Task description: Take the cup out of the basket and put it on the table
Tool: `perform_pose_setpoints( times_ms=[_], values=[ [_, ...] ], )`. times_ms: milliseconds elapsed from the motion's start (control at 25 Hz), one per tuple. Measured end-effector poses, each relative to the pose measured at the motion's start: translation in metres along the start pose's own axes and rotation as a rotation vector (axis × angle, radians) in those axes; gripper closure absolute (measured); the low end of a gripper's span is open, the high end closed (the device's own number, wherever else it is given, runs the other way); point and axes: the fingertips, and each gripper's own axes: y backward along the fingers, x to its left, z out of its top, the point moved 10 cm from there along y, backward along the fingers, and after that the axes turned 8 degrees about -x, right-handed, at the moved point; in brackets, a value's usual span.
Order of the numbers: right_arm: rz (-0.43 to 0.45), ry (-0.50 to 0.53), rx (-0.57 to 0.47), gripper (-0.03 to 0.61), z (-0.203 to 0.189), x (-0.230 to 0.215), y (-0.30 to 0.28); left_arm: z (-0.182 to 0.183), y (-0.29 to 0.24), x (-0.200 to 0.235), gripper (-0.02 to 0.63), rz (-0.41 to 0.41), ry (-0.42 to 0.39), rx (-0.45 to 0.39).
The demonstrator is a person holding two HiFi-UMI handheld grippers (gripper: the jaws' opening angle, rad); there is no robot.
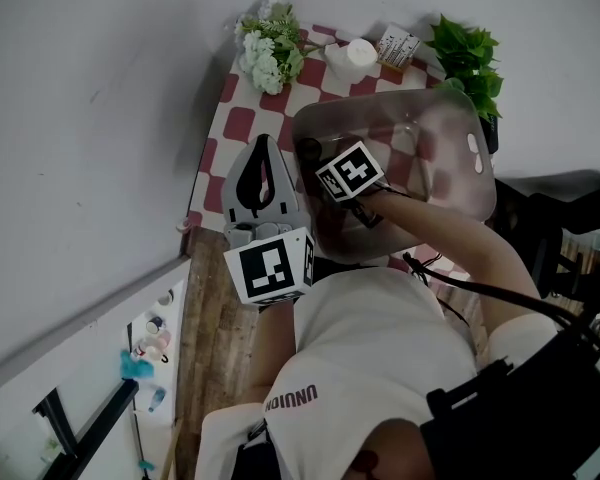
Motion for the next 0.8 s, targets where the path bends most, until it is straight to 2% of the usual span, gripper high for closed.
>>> perform_pose_setpoints(
  times_ms=[800],
  values=[
    [-0.018,0.053,-0.054,0.532,0.012,0.003,0.03,0.002,0.004,-0.005,0.601,-0.008,-0.002,-0.006]
  ],
)
